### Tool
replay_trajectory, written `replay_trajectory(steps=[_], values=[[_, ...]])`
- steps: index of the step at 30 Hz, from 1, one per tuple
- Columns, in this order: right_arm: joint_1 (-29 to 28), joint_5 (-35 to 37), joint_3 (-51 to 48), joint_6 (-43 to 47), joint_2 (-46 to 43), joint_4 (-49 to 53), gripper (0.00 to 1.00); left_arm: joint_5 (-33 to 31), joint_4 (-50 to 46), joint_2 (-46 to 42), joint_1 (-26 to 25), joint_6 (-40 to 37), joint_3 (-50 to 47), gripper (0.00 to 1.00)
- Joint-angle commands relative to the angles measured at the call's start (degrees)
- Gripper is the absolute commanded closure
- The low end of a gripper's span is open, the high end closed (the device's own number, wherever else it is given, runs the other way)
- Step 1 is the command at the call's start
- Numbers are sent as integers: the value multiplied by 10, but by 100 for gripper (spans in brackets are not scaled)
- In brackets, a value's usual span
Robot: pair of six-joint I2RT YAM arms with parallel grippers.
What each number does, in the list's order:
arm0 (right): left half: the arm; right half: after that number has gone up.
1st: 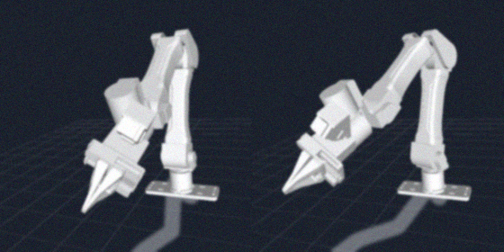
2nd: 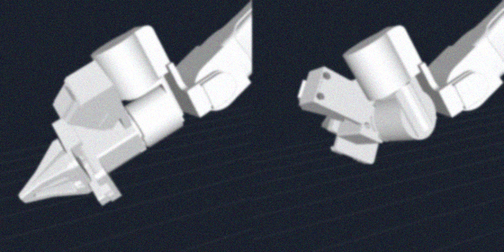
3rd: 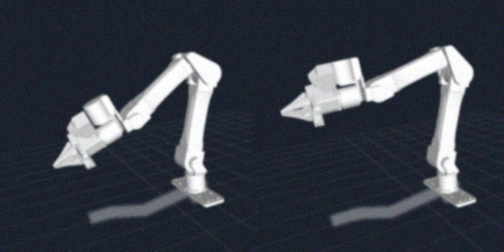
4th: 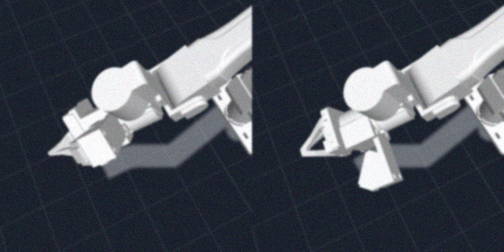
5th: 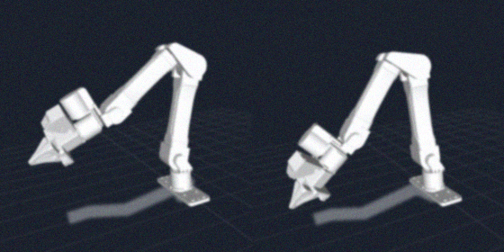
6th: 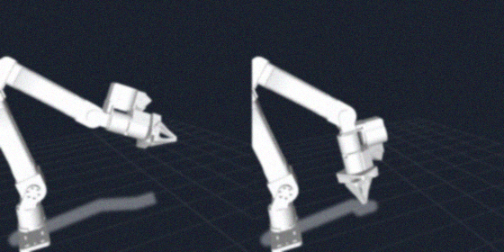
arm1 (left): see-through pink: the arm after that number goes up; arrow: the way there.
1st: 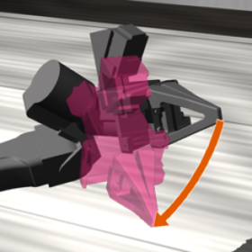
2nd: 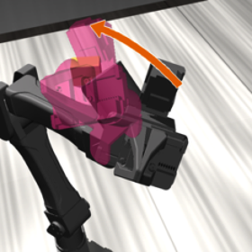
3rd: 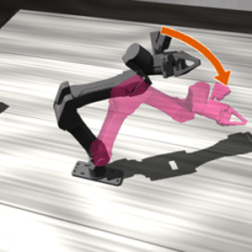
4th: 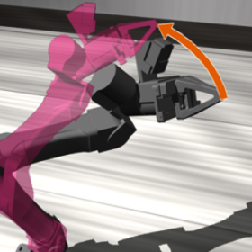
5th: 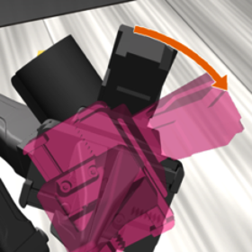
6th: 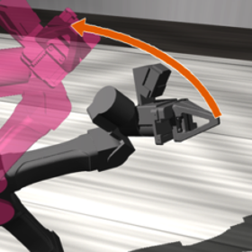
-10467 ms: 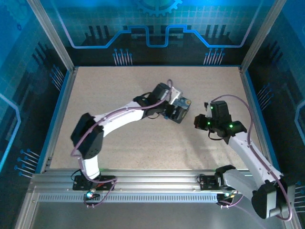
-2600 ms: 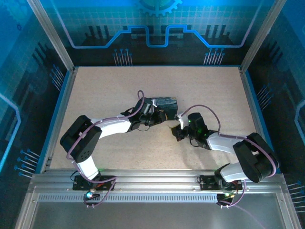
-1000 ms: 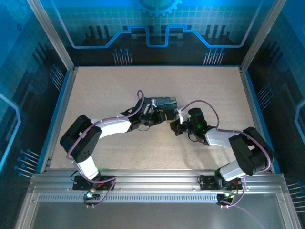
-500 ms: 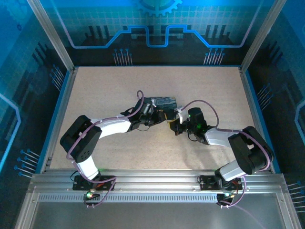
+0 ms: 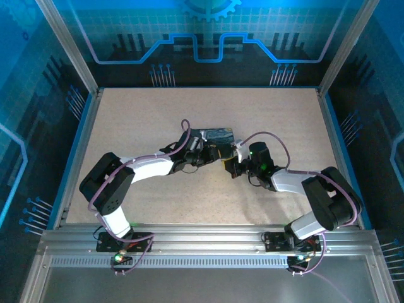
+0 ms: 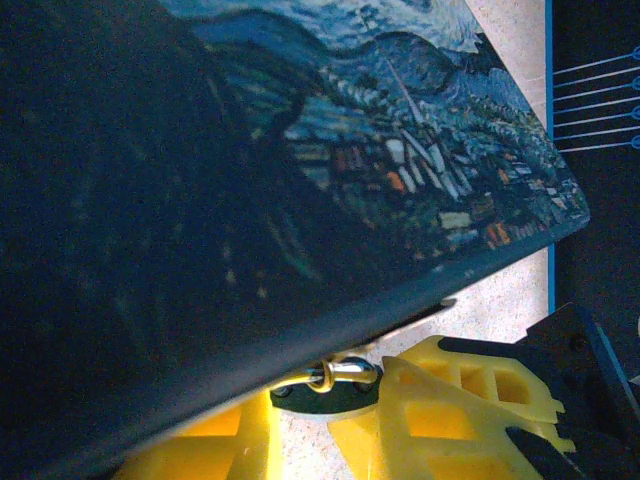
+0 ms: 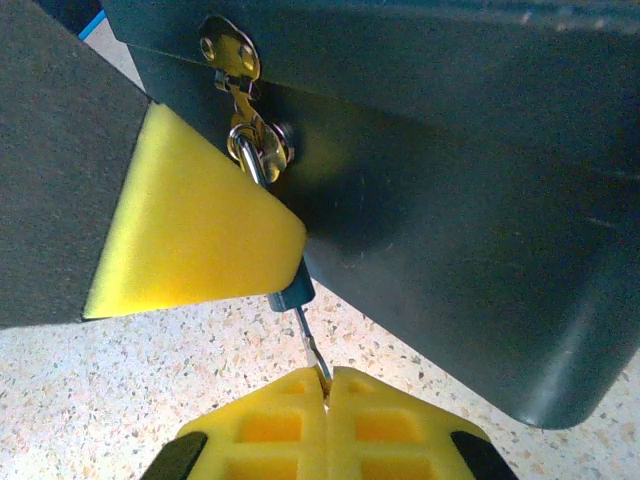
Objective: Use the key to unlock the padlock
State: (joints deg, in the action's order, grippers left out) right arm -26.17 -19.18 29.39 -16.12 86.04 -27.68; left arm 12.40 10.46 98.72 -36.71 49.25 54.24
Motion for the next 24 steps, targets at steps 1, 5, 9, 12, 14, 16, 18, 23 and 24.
replay_trajectory(steps=[1, 5, 9, 12, 14, 16, 18, 23, 24], values=[[-1, -21, 30, -8, 4, -53, 100, 15, 9, -22, -11, -3, 11, 89], [-6, -19, 37, -10, 10, -55, 100, 15, 10, -21, -13, -2, 13, 89], [-10, -18, 44, -21, 21, -72, 100, 16, 14, -19, -14, 2, 13, 89], [-15, -17, 54, -24, 29, -75, 100, 17, 16, -17, -14, 5, 14, 89], [-16, -16, 58, -28, 32, -81, 100, 18, 15, -16, -15, 5, 14, 89], [-17, -16, 63, -31, 33, -84, 100, 19, 15, -15, -15, 5, 15, 90], [-18, -13, 67, -32, 34, -87, 100, 18, 16, -15, -15, 5, 15, 89], [-18, -17, 70, -33, 34, -83, 100, 21, 17, -10, -14, 8, 18, 89], [-18, -17, 68, -31, 33, -80, 100, 22, 19, -7, -14, 9, 18, 89]])
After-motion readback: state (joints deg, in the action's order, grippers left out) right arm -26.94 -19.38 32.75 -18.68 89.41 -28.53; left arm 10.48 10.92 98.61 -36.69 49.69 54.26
